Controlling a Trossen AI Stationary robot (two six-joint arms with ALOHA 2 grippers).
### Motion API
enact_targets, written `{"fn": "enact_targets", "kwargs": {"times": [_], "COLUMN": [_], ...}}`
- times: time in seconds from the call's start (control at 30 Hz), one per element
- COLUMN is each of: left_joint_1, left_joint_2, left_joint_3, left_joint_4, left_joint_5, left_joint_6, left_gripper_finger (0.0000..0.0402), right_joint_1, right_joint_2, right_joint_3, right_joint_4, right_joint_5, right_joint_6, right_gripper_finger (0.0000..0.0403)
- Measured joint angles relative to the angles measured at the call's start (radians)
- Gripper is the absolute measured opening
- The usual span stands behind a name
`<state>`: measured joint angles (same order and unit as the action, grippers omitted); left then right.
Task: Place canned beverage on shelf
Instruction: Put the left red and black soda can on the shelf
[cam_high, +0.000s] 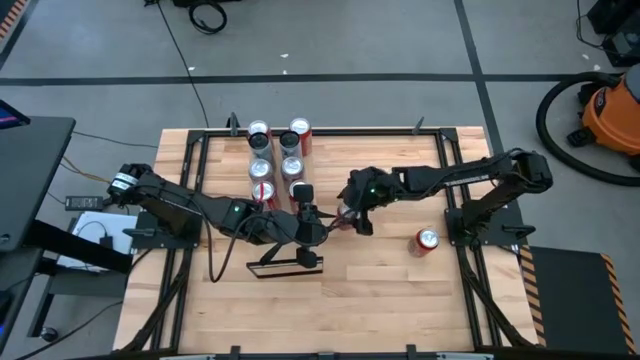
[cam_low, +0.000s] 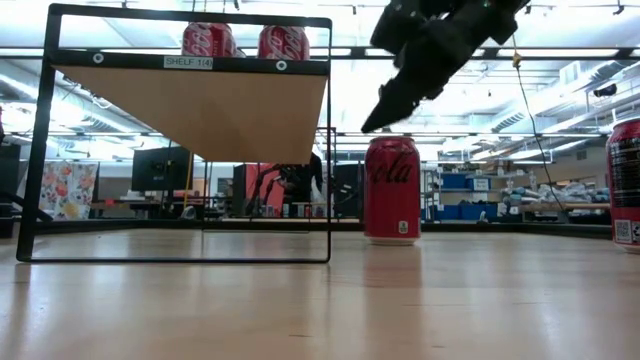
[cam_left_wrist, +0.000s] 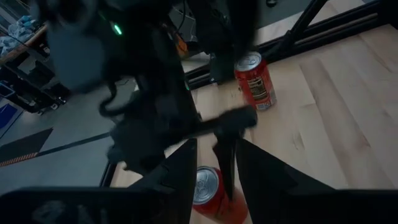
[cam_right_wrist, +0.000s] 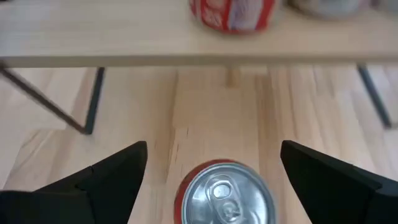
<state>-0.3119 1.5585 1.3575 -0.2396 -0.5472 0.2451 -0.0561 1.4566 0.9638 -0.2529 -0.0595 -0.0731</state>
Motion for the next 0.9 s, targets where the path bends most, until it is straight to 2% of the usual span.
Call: {"fn": "enact_targets", "kwargs": {"times": [0.1, 0.33, 0.43, 0.6, 0.7, 0.9], "left_joint_1": [0.000, 0.000, 0.000, 0.001, 0.001, 0.001], "left_joint_2": [0.000, 0.000, 0.000, 0.000, 0.000, 0.000], "left_joint_3": [0.000, 0.000, 0.000, 0.000, 0.000, 0.000], "left_joint_4": [-0.013, -0.028, -0.024, -0.004, -0.002, -0.006], "left_joint_5": [0.000, 0.000, 0.000, 0.000, 0.000, 0.000], "left_joint_6": [-0.011, -0.022, -0.022, -0.017, -0.017, -0.016], "left_gripper_finger": [0.0121, 0.0121, 0.0121, 0.0121, 0.0121, 0.0121], "right_joint_1": [-0.011, -0.055, -0.092, -0.154, -0.176, -0.190], "right_joint_2": [-0.049, -0.137, -0.146, -0.112, -0.067, 0.029], "right_joint_3": [-0.031, -0.248, -0.312, -0.370, -0.381, -0.378], "right_joint_4": [0.031, 0.317, 0.406, 0.513, 0.574, 0.716], "right_joint_5": [-0.042, -0.054, -0.144, -0.376, -0.446, -0.512], "right_joint_6": [-0.072, -0.110, -0.116, -0.152, -0.161, -0.175], "right_gripper_finger": [0.0380, 0.0378, 0.0378, 0.0378, 0.0378, 0.0378]}}
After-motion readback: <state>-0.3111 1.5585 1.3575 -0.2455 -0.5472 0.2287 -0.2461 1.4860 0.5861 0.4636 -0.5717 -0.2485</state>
